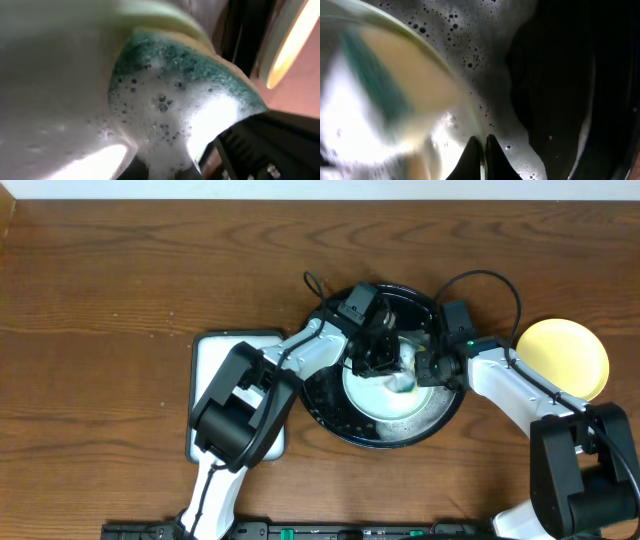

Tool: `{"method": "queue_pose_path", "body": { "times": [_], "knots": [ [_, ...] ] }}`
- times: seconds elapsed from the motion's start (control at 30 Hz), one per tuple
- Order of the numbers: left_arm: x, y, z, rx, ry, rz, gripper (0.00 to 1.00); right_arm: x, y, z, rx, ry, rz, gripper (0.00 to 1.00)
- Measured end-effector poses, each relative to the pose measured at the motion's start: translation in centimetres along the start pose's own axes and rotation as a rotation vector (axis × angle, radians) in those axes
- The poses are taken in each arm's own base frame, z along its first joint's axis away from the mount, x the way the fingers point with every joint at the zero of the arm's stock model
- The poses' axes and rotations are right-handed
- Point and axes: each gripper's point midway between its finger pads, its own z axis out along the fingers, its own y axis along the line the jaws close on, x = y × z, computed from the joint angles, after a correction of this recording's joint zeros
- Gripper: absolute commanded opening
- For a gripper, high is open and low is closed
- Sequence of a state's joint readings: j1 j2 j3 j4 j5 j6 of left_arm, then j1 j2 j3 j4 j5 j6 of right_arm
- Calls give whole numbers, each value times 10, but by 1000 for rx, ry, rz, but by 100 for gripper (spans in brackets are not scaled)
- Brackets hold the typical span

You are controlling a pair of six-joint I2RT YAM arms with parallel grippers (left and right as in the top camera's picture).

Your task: Clean dirty plates on tray and stack at the side

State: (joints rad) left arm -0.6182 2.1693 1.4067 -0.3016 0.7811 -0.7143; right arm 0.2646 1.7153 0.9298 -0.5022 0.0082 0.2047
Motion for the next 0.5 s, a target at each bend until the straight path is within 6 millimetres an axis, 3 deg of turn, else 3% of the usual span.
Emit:
{"method": "queue_pose_path", "body": {
  "times": [0.27,0.5],
  "knots": [
    [36,18,-8,-63,153,-142,7,1,0,0,0,2,0,1],
    [25,37,-26,-100,128,-170,8,-1,6,0,-29,-2,-2,1]
  ]
}}
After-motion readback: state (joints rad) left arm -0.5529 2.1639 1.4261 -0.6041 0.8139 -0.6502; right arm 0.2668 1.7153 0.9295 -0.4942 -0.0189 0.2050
